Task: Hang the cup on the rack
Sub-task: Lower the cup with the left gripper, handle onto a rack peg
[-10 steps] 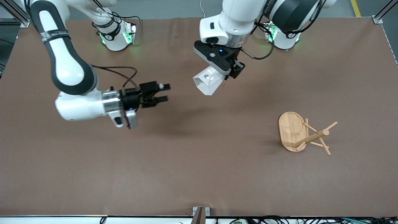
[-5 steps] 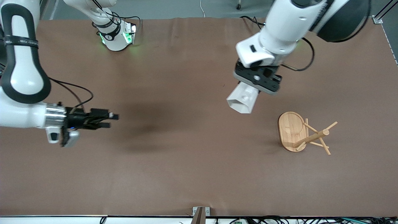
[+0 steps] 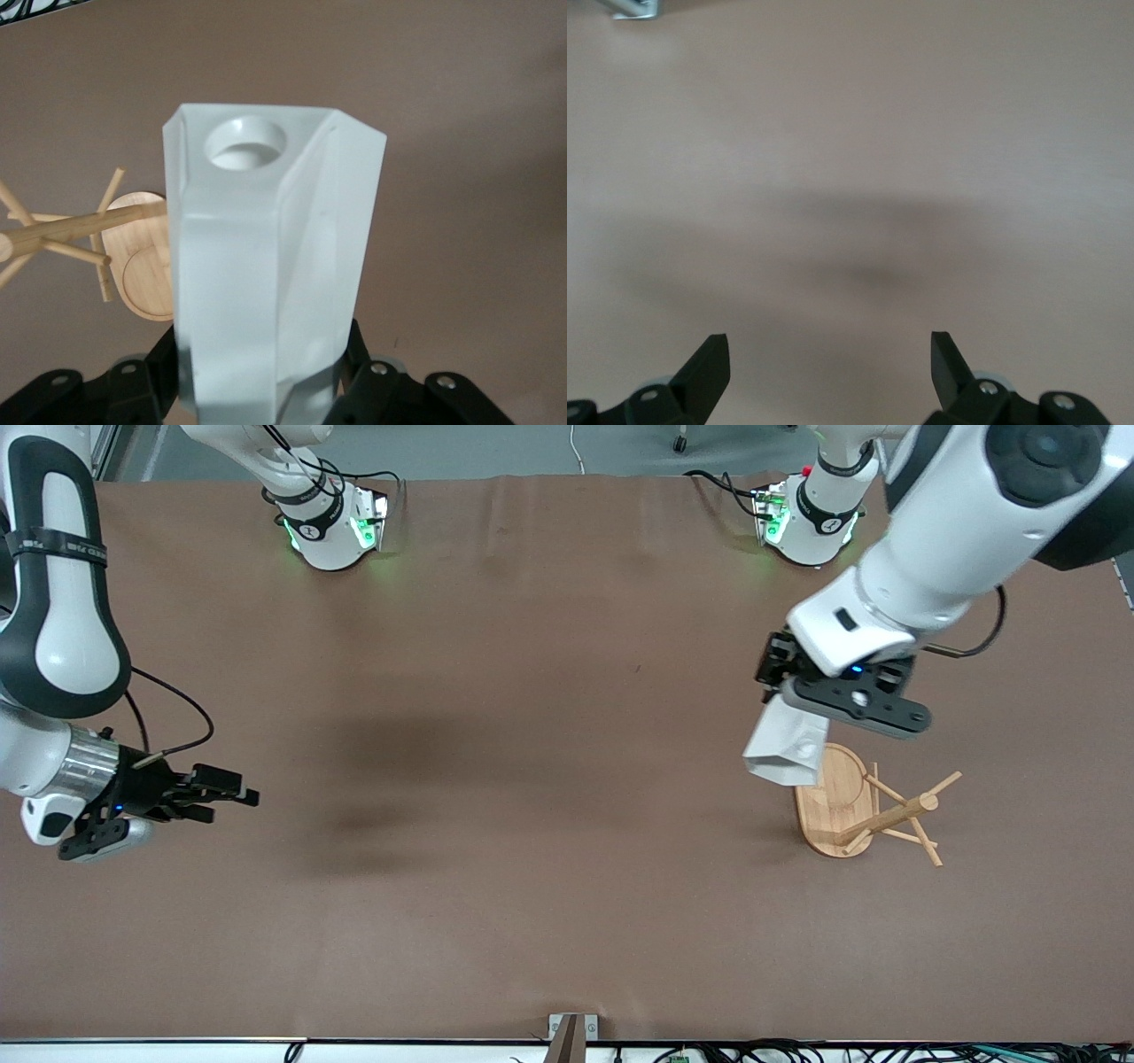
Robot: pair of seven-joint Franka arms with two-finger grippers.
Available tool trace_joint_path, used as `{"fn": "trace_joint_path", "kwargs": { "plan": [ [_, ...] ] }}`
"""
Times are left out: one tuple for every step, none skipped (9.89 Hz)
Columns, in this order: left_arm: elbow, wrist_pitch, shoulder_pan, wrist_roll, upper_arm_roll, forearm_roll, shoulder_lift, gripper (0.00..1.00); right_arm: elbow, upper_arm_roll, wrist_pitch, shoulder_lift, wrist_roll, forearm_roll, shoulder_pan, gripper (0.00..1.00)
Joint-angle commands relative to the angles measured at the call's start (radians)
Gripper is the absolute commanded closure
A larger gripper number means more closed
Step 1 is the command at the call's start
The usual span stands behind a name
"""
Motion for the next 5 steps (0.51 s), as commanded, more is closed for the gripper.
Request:
{"fn": "trace_joint_path", "kwargs": {
  "plan": [
    [-0.132,0.009,-0.014,-0.008,0.098,-0.003,-0.043,0.65,0.026,0.005,-0.091,-0.091,0.166,-0.165,0.014,0.0],
    [-0.187,0.033,-0.018,-0.009,0.129,-0.016,-0.063,0.65,0.113,0.006,-0.186,-0.093,0.176,-0.218,0.016,0.0],
    [-0.276,0.1,-0.028,-0.009,0.155,-0.063,-0.106,0.65,0.219,0.011,-0.3,-0.093,0.179,-0.277,0.016,0.0],
    [-0.366,0.178,-0.044,-0.008,0.175,-0.101,-0.15,0.65,0.283,0.01,-0.378,-0.089,0.17,-0.287,0.005,0.0],
    [-0.419,0.217,-0.057,-0.006,0.18,-0.123,-0.172,0.64,0.302,0.007,-0.381,-0.09,0.168,-0.284,0.003,0.0]
  ]
}}
